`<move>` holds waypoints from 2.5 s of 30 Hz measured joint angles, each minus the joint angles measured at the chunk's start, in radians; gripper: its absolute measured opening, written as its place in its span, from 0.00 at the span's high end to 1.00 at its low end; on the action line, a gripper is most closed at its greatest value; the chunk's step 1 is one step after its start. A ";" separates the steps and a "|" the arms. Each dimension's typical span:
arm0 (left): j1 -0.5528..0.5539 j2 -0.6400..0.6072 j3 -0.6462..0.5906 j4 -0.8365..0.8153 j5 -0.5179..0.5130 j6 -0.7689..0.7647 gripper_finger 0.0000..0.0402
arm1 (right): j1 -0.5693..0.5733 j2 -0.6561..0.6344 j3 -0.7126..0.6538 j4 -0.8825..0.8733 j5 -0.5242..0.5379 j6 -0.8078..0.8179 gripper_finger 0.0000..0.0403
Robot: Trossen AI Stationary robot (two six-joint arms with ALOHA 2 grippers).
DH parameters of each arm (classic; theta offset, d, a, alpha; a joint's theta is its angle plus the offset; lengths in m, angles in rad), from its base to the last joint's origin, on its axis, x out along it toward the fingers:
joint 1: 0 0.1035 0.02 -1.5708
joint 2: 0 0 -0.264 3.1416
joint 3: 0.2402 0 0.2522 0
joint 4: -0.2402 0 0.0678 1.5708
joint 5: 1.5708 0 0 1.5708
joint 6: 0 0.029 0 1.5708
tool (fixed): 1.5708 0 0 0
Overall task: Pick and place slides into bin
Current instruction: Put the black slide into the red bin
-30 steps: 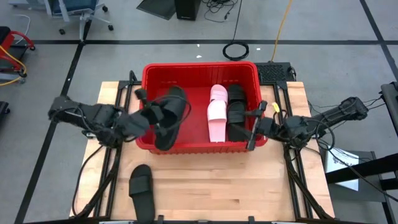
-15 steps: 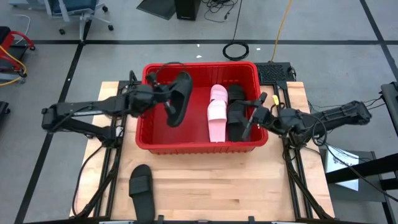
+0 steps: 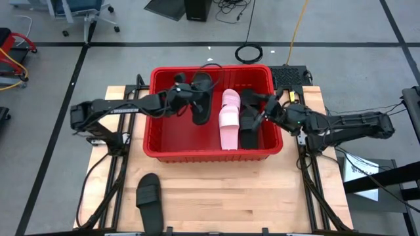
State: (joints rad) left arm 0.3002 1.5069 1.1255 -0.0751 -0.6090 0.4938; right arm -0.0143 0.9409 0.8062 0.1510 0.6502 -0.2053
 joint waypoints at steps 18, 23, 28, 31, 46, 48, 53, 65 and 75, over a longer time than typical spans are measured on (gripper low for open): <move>0.045 0.237 -0.002 0.041 0.068 -0.024 0.94 | -0.131 0.000 0.000 -0.052 -0.238 0.063 0.48; 0.065 0.275 -0.002 0.061 0.081 -0.025 0.94 | -0.130 0.000 0.000 -0.052 -0.245 0.063 0.48; 0.095 0.276 -0.002 0.065 0.119 -0.037 0.94 | -0.130 0.000 0.000 -0.052 -0.263 0.063 0.48; 0.108 0.276 -0.002 0.083 0.137 -0.039 0.94 | -0.130 0.000 0.000 -0.052 -0.263 0.063 0.48; 0.104 0.314 -0.002 0.112 0.156 -0.060 0.94 | -0.130 0.015 0.000 -0.052 -0.262 0.063 0.48; 0.098 0.314 -0.002 0.115 0.154 -0.059 0.94 | -0.130 0.025 0.000 -0.051 -0.262 0.063 0.48; 0.085 0.331 -0.002 0.121 0.158 -0.053 0.94 | -0.130 0.055 0.000 -0.051 -0.263 0.063 0.48; 0.095 0.330 -0.002 0.172 0.177 -0.027 0.91 | -0.130 0.068 0.000 -0.051 -0.263 0.063 0.48; 0.094 0.330 -0.002 0.193 0.162 0.002 0.62 | -0.130 0.068 0.000 -0.051 -0.263 0.063 0.48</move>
State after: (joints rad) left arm 0.3943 1.8370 1.1236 0.1177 -0.4475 0.4959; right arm -0.1444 1.0088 0.8062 0.0998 0.3870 -0.1425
